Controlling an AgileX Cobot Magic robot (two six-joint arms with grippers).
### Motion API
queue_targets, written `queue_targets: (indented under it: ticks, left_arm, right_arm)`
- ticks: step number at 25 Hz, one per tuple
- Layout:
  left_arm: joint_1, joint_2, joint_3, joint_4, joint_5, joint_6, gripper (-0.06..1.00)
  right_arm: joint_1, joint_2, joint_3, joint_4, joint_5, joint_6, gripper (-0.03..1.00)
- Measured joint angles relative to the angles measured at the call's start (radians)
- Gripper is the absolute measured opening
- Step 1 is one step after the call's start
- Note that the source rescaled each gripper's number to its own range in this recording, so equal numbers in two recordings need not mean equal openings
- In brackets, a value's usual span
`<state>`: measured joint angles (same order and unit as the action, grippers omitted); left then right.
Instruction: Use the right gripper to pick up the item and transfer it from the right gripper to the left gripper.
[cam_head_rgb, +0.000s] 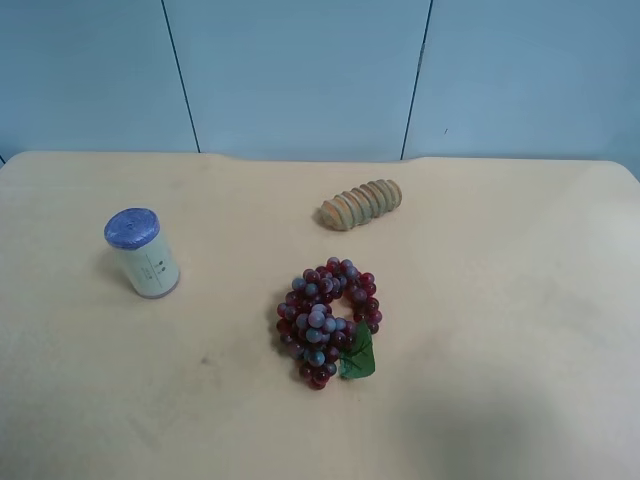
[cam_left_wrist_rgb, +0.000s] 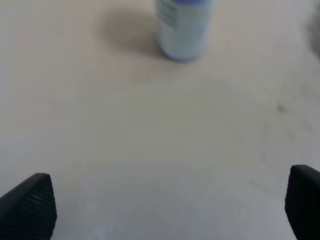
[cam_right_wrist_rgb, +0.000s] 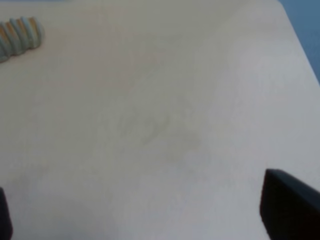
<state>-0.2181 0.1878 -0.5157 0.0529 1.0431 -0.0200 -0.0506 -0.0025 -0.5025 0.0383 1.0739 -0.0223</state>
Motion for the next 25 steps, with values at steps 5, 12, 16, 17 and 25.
queue_targets:
  ticks: [5, 12, 16, 17, 25]
  left_arm:
    - [0.127, -0.176, 0.006, 0.018, 0.004, -0.017, 0.77]
    - [0.262, -0.191, 0.008, 0.018, 0.004, -0.019, 0.77]
    - [0.255, -0.191, 0.010, 0.018, 0.004, -0.019, 0.77]
    - [0.255, -0.191, 0.010, 0.018, 0.004, -0.019, 0.77]
    - [0.255, -0.191, 0.010, 0.018, 0.004, -0.019, 0.77]
  right_arm:
    - [0.000, 0.000, 0.000, 0.000, 0.000, 0.000, 1.00]
    - [0.000, 0.000, 0.000, 0.000, 0.000, 0.000, 1.00]
    - [0.000, 0.000, 0.000, 0.000, 0.000, 0.000, 1.00]
    - [0.000, 0.000, 0.000, 0.000, 0.000, 0.000, 1.00]
    - [0.000, 0.000, 0.000, 0.000, 0.000, 0.000, 1.00]
